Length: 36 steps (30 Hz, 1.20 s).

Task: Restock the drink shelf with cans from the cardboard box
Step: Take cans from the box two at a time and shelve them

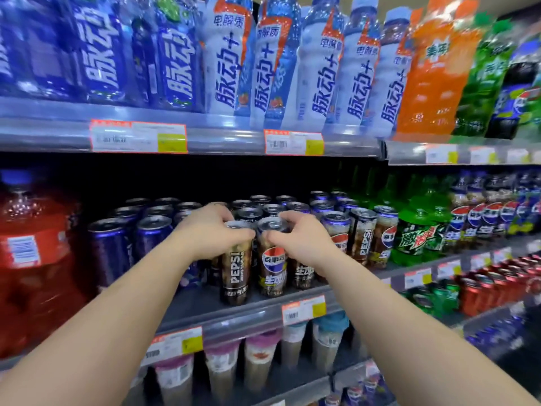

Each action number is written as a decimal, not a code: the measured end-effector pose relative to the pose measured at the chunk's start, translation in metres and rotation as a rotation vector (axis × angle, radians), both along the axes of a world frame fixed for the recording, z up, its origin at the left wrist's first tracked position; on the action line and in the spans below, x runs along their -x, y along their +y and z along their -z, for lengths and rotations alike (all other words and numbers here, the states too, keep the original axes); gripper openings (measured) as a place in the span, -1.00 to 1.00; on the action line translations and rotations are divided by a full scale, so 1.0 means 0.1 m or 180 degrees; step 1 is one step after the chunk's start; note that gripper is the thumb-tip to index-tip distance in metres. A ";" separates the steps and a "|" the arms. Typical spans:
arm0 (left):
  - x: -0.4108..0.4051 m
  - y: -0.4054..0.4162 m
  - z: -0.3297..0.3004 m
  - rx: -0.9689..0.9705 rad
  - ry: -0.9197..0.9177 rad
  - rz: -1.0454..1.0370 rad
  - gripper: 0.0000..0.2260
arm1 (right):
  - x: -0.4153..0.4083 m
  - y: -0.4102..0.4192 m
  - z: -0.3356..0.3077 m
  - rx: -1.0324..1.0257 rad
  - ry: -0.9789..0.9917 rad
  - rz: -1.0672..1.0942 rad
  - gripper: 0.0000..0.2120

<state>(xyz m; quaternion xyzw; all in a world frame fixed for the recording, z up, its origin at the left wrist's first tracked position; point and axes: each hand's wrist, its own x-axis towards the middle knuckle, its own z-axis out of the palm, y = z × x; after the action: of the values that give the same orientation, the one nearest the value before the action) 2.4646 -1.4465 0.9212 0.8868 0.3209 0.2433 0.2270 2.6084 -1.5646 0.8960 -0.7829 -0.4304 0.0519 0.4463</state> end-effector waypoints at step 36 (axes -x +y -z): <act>-0.04 -0.20 0.45 0.0014 -0.0541 -0.0931 -0.21 | 0.06 -0.18 0.18 -0.0167 -0.1478 0.0142 -0.45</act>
<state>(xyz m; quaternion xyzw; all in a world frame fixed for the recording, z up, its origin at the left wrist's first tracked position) 2.4683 -1.4666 0.8759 0.8063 0.4267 0.3471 0.2174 2.6025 -1.5827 0.8783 -0.7713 -0.5052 -0.1507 0.3565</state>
